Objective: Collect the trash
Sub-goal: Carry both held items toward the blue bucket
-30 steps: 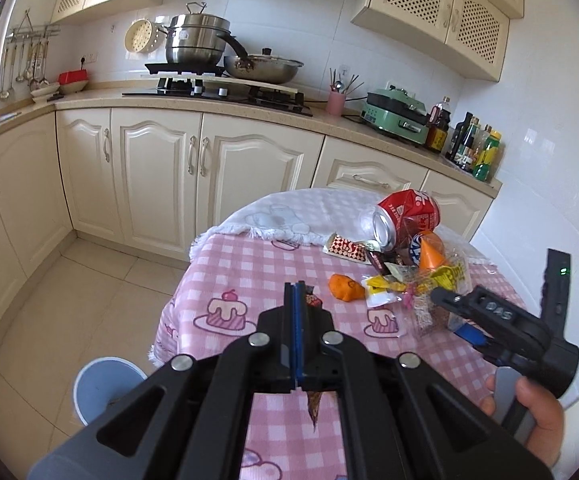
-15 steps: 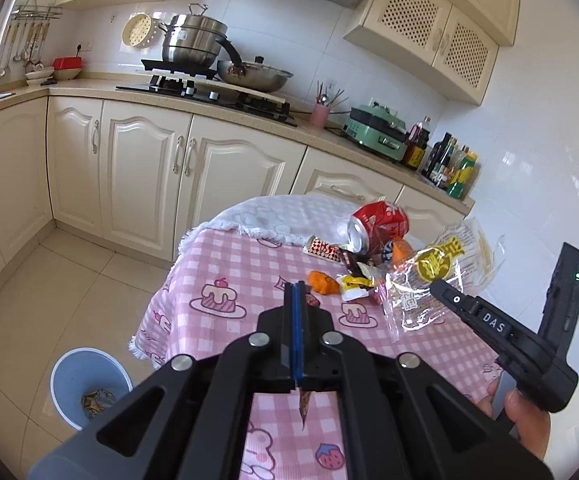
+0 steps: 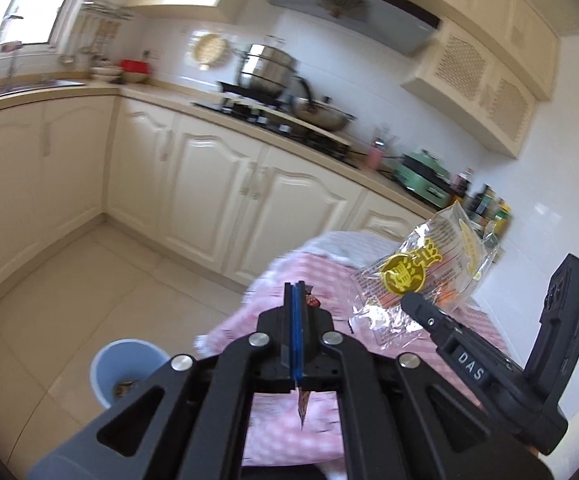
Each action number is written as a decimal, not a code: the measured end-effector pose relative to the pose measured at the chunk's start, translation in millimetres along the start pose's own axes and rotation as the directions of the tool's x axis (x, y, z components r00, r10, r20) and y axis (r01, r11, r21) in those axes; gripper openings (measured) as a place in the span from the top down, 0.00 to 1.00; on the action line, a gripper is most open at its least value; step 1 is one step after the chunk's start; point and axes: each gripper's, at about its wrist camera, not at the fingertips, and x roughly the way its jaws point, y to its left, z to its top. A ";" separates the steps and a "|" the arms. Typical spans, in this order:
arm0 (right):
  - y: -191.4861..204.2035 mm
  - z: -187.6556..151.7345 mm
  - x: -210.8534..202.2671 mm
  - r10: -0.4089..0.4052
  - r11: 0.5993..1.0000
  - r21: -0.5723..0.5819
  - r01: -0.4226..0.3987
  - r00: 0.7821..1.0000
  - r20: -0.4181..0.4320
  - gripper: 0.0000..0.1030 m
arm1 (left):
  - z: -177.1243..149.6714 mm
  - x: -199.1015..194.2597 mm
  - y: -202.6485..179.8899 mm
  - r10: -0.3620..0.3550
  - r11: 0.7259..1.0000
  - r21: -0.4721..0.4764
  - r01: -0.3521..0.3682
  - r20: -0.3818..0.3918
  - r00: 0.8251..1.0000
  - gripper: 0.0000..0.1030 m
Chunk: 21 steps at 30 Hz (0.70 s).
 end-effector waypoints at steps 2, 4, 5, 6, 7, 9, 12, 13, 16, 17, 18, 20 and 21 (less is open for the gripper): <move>18.9 -3.9 13.9 0.030 0.999 -0.026 -0.030 0.999 -0.025 0.94 | -0.3 -8.3 22.8 0.038 0.999 -0.028 -0.038 0.005 0.999 1.00; 40.9 -8.6 30.7 0.058 0.997 -0.054 -0.061 0.997 -0.057 0.94 | -1.0 -14.5 40.4 0.065 0.997 -0.049 -0.065 0.008 0.998 1.00; 47.9 -10.9 35.6 0.065 0.996 -0.063 -0.069 0.996 -0.067 0.94 | -2.3 -16.6 52.0 0.084 0.995 -0.062 -0.083 0.007 0.996 1.00; 55.8 -13.0 42.4 0.072 0.994 -0.074 -0.078 0.994 -0.079 0.94 | -3.3 -17.3 61.4 0.096 0.993 -0.074 -0.095 0.004 0.995 1.00; 64.1 -16.9 49.4 0.081 0.992 -0.085 -0.089 0.992 -0.094 0.94 | -3.3 -17.1 69.7 0.105 0.991 -0.085 -0.104 0.000 0.995 1.00; 77.8 -24.3 63.1 0.089 0.989 -0.105 -0.102 0.988 -0.123 0.94 | -4.7 -16.5 85.3 0.132 0.986 -0.104 -0.132 -0.003 0.991 1.00; 91.7 -34.2 80.3 0.094 0.986 -0.125 -0.114 0.983 -0.161 0.94 | -7.6 -12.1 105.8 0.168 0.979 -0.119 -0.169 -0.016 0.986 1.00; 96.1 -38.4 88.6 0.093 0.984 -0.133 -0.117 0.980 -0.177 0.94 | -9.0 -9.2 112.0 0.178 0.976 -0.122 -0.179 -0.021 0.984 1.00; 106.8 -52.5 110.8 0.088 0.981 -0.152 -0.123 0.972 -0.219 0.94 | -13.3 4.0 129.8 0.207 0.969 -0.131 -0.211 -0.046 0.977 1.00; 108.4 -56.4 116.7 0.084 0.980 -0.159 -0.122 0.970 -0.229 0.94 | -15.8 9.5 136.6 0.213 0.966 -0.136 -0.220 -0.059 0.975 1.00; 110.3 -62.1 125.9 0.078 0.979 -0.166 -0.121 0.966 -0.246 0.94 | -19.0 14.1 141.6 0.222 0.963 -0.139 -0.229 -0.068 0.973 1.00; 111.4 -70.2 140.3 0.069 0.977 -0.175 -0.120 0.960 -0.271 0.94 | -23.2 25.8 152.0 0.238 0.958 -0.145 -0.249 -0.091 0.967 1.00; 111.3 -74.8 145.2 0.064 0.977 -0.178 -0.117 0.958 -0.280 0.94 | -26.6 32.9 159.6 0.245 0.953 -0.154 -0.259 -0.105 0.964 1.00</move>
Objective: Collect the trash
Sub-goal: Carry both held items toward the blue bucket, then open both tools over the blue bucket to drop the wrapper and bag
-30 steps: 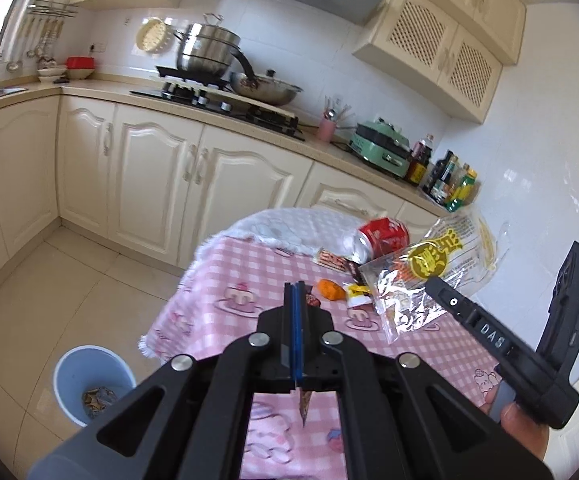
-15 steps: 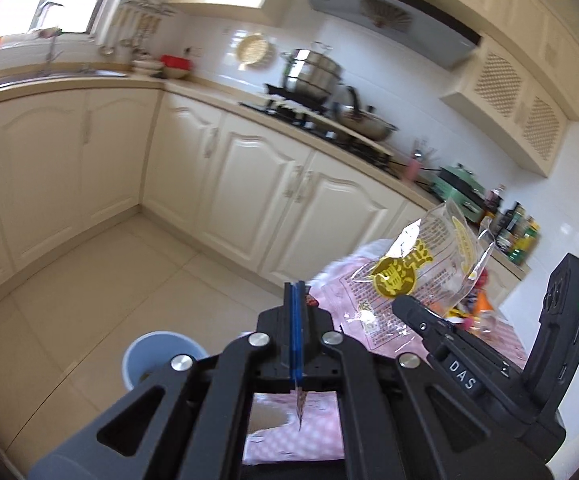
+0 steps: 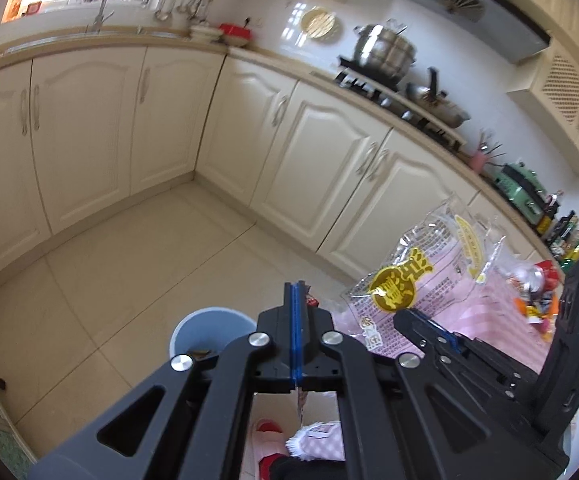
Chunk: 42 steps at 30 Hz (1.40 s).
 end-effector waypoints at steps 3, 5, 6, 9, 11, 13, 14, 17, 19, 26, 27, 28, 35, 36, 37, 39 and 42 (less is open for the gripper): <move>-1.7 -9.1 30.1 -0.006 1.000 -0.007 0.005 0.999 -0.050 0.94 | -4.6 27.8 15.4 0.025 1.000 -0.018 -0.026 -0.040 0.999 1.00; -2.0 -14.2 48.0 -0.019 1.000 -0.018 0.018 0.997 -0.075 0.94 | -6.8 49.4 24.4 0.038 0.999 -0.027 -0.040 -0.072 0.997 1.00; 0.4 -15.2 56.3 -0.024 1.000 -0.022 0.022 0.996 -0.086 0.94 | -7.6 58.9 27.4 0.042 0.999 -0.031 -0.045 -0.084 0.996 1.00; -5.5 -25.2 87.1 -0.039 0.999 -0.026 0.036 0.990 -0.136 0.94 | -11.5 89.1 39.9 0.055 0.997 -0.040 -0.061 -0.124 0.991 1.00; -9.8 -30.8 103.8 -0.048 0.999 -0.026 0.045 0.985 -0.165 0.94 | -15.2 107.9 47.7 0.066 0.996 -0.044 -0.073 -0.151 0.986 1.00; -17.3 -37.2 120.4 -0.061 0.998 -0.024 0.057 0.979 -0.193 0.94 | -19.5 129.4 55.0 0.073 0.996 -0.044 -0.082 -0.181 0.981 1.00; -20.3 -39.1 127.1 -0.065 0.998 -0.022 0.062 0.977 -0.204 0.94 | -21.2 141.9 59.1 0.077 0.995 -0.045 -0.088 -0.197 0.977 1.00; -28.9 -47.2 148.0 -0.072 0.997 -0.008 0.073 0.968 -0.238 0.94 | -26.8 170.3 64.6 0.084 0.994 -0.045 -0.097 -0.234 0.969 1.00; -35.3 -54.1 159.3 -0.072 0.997 0.000 0.074 0.963 -0.260 0.94 | -29.1 185.3 65.6 0.092 0.994 -0.036 -0.104 -0.248 0.964 1.00; -42.4 -66.4 191.1 -0.066 0.997 0.003 0.071 0.947 -0.313 0.94 | -24.0 227.5 62.3 0.092 0.995 0.002 -0.096 -0.278 0.956 0.98; -43.0 -67.5 194.7 -0.062 0.998 0.005 0.067 0.946 -0.318 0.94 | -23.5 230.7 62.9 0.082 0.996 -0.007 -0.087 -0.275 0.958 0.96; -43.5 -67.7 196.9 -0.061 0.998 0.006 0.066 0.945 -0.320 0.94 | -22.9 232.2 63.4 0.078 0.996 -0.013 -0.085 -0.271 0.959 0.88; -40.1 -68.7 207.8 -0.036 0.999 0.022 0.046 0.939 -0.342 0.94 | -22.3 223.5 73.2 0.119 0.992 -0.002 -0.124 -0.250 0.961 0.59; -39.2 -69.7 210.0 -0.029 0.999 0.025 0.040 0.937 -0.348 0.94 | -23.6 219.5 78.3 0.139 0.990 0.001 -0.143 -0.253 0.957 0.59; -37.1 -71.7 215.0 -0.024 0.999 0.026 0.036 0.935 -0.353 0.94 | -24.4 216.3 81.5 0.146 0.989 0.001 -0.151 -0.255 0.956 0.57; -34.5 -72.1 218.0 -0.014 0.999 0.028 0.025 0.932 -0.363 0.94 | -28.5 210.5 91.3 0.167 0.985 0.001 -0.173 -0.267 0.949 0.55; -29.0 -72.7 226.4 0.000 1.000 0.028 0.011 0.925 -0.381 0.94 | -33.6 207.7 103.7 0.188 0.981 -0.002 -0.196 -0.285 0.940 0.52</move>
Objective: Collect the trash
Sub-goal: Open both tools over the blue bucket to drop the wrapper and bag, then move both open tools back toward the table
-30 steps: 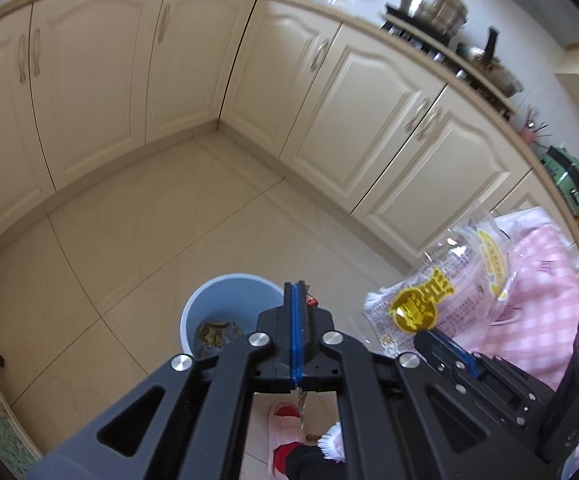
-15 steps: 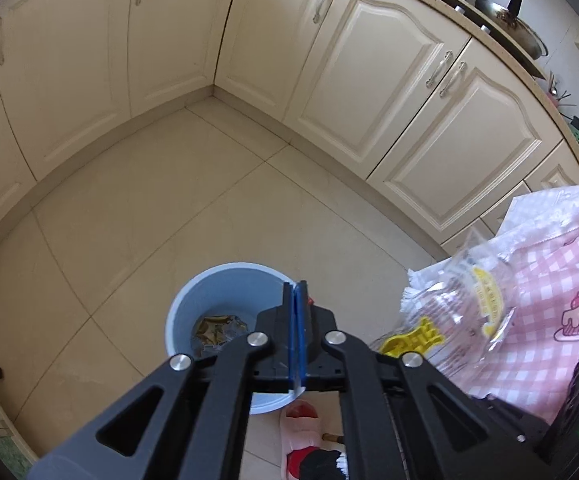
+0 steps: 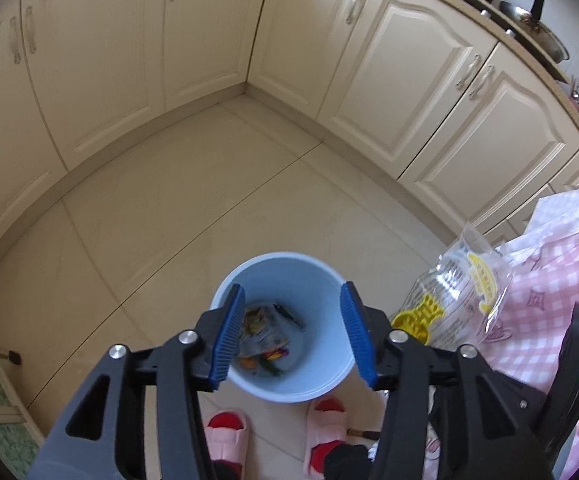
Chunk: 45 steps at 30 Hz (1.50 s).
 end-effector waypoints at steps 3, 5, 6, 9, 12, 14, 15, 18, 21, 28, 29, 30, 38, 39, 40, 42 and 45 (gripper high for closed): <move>7.1 3.6 7.4 0.012 1.000 -0.014 -0.012 1.000 -0.019 0.94 | -4.5 3.9 12.5 0.011 1.000 -0.024 -0.011 -0.023 1.000 0.51; 10.6 6.2 12.0 0.016 1.000 -0.021 -0.017 0.999 -0.029 0.94 | -6.4 7.5 19.0 0.012 0.999 -0.043 -0.013 -0.037 0.999 0.50; 12.7 8.0 15.6 0.023 0.999 -0.022 -0.024 0.999 -0.038 0.94 | -7.4 8.9 22.0 0.011 0.999 -0.049 -0.013 -0.043 0.999 0.49; 14.3 13.4 26.1 0.044 0.999 -0.013 -0.045 0.997 -0.062 0.92 | -10.9 10.8 30.9 0.011 0.998 -0.060 -0.014 -0.051 0.999 0.48; 15.4 20.8 35.6 0.052 0.999 -0.007 -0.053 0.996 -0.071 0.92 | -11.5 13.2 34.3 0.010 0.998 -0.067 -0.014 -0.057 0.998 0.48; 16.1 24.7 40.1 0.059 0.998 -0.001 -0.059 0.996 -0.073 0.91 | -11.7 13.6 36.4 0.005 0.998 -0.070 -0.009 -0.057 0.998 0.47; 15.8 26.5 43.0 0.066 0.998 0.002 -0.066 0.995 -0.078 0.89 | -11.9 14.0 37.7 0.007 0.997 -0.071 -0.012 -0.059 0.998 0.47; 15.3 26.2 49.3 0.062 0.998 0.011 -0.061 0.994 -0.089 0.76 | -12.2 13.7 39.8 -0.001 0.997 -0.081 -0.004 -0.066 0.998 0.47; 19.2 25.4 51.8 0.050 0.999 0.015 -0.049 0.995 -0.088 0.70 | -12.2 11.7 43.3 0.001 0.997 -0.083 -0.006 -0.063 0.998 0.47; 25.7 19.0 34.5 0.031 1.000 0.007 -0.031 0.997 -0.067 0.56 | -10.6 -1.3 40.7 0.003 0.996 -0.088 -0.007 -0.050 0.999 0.47; 27.3 18.3 27.4 0.026 1.000 -0.001 -0.026 0.998 -0.053 0.56 | -11.3 -3.9 40.0 0.003 0.996 -0.084 -0.007 -0.048 0.999 0.47; 29.0 17.9 19.3 0.021 1.000 -0.011 -0.021 0.999 -0.037 0.56 | -12.5 -9.0 37.8 0.003 0.997 -0.078 -0.006 -0.045 0.999 0.47; 35.5 12.6 -56.5 -0.028 0.998 -0.052 0.034 0.994 0.108 0.56 | -18.1 -56.0 16.0 0.015 1.000 0.001 -0.015 0.012 1.000 0.45; 34.2 10.6 -65.5 -0.032 0.998 -0.050 0.038 0.992 0.120 0.56 | -18.3 -64.7 11.2 0.021 1.000 0.019 -0.022 0.026 0.999 0.44; 31.5 8.8 -80.1 -0.035 0.998 -0.048 0.042 0.989 0.143 0.56 | -18.1 -73.3 7.1 0.027 0.999 0.032 -0.028 0.040 0.999 0.44; 30.4 6.3 -101.3 -0.051 0.997 -0.051 0.061 0.983 0.177 0.55 | -17.5 -89.0 1.0 0.022 0.998 0.051 -0.026 0.067 0.998 0.43; 29.0 -0.8 -143.4 -0.071 0.995 -0.046 0.085 0.966 0.250 0.55 | -17.0 -114.7 -10.1 0.017 0.997 0.076 -0.025 0.105 0.994 0.41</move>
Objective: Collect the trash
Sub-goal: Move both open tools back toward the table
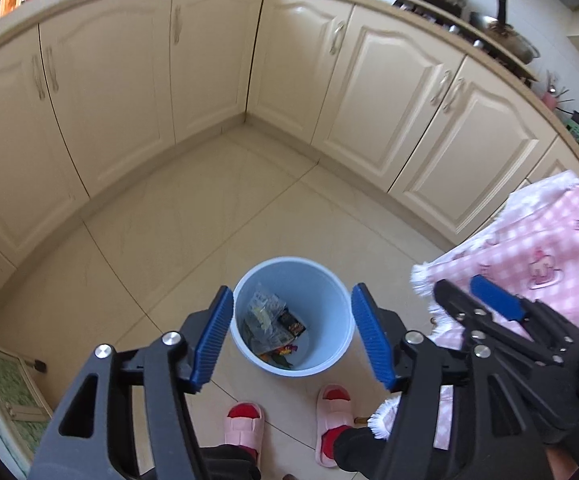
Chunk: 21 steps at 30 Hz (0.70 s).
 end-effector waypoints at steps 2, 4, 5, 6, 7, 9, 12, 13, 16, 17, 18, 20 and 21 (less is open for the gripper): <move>-0.3 3.6 -19.1 -0.007 1.000 0.002 0.007 0.999 0.039 0.55 | 2.6 -19.8 -10.4 -0.008 1.000 0.021 0.007 0.032 0.999 0.41; -2.2 5.9 -46.1 -0.019 1.000 0.002 0.019 0.996 0.087 0.55 | 2.8 -40.1 -22.0 -0.018 0.999 0.044 0.015 0.067 0.998 0.39; -3.5 7.0 -60.0 -0.019 1.000 0.008 0.018 0.994 0.111 0.54 | 2.8 -50.3 -27.8 -0.021 0.998 0.055 0.016 0.085 0.996 0.39; -4.5 7.5 -69.0 -0.020 1.000 0.013 0.018 0.992 0.127 0.54 | 3.3 -58.8 -32.8 -0.023 0.998 0.062 0.017 0.099 0.995 0.38; -6.7 7.2 -83.4 -0.025 1.000 0.017 0.022 0.988 0.151 0.53 | 3.3 -70.5 -39.0 -0.030 0.997 0.073 0.021 0.117 0.993 0.37; -12.4 6.0 -110.7 -0.027 0.999 0.028 0.022 0.980 0.198 0.52 | 3.1 -90.2 -49.1 -0.043 0.996 0.090 0.030 0.147 0.988 0.37; -23.2 5.3 -141.3 -0.033 0.999 0.044 0.023 0.968 0.249 0.51 | 2.7 -123.9 -67.3 -0.073 0.991 0.121 0.049 0.200 0.977 0.36; -27.5 3.2 -154.7 -0.038 0.998 0.052 0.025 0.962 0.270 0.51 | 1.5 -133.5 -73.8 -0.084 0.989 0.134 0.056 0.215 0.973 0.35; -41.4 -5.5 -189.8 -0.076 0.996 0.077 0.054 0.945 0.319 0.49 | -2.5 -156.4 -94.7 -0.124 0.981 0.176 0.081 0.246 0.961 0.34; -48.0 -7.1 -200.4 -0.085 0.995 0.085 0.060 0.940 0.330 0.48 | -4.0 -164.7 -104.4 -0.145 0.976 0.194 0.096 0.253 0.957 0.34; -54.6 -10.3 -211.0 -0.095 0.993 0.097 0.066 0.935 0.341 0.47 | -4.7 -168.1 -111.0 -0.161 0.973 0.206 0.109 0.254 0.954 0.33; -70.8 -16.2 -234.9 -0.129 0.988 0.131 0.086 0.921 0.366 0.47 | -7.7 -177.8 -128.2 -0.205 0.960 0.239 0.145 0.249 0.946 0.33; -75.4 -19.3 -241.7 -0.140 0.985 0.143 0.092 0.917 0.374 0.46 | -9.6 -181.5 -135.1 -0.218 0.956 0.251 0.154 0.250 0.944 0.33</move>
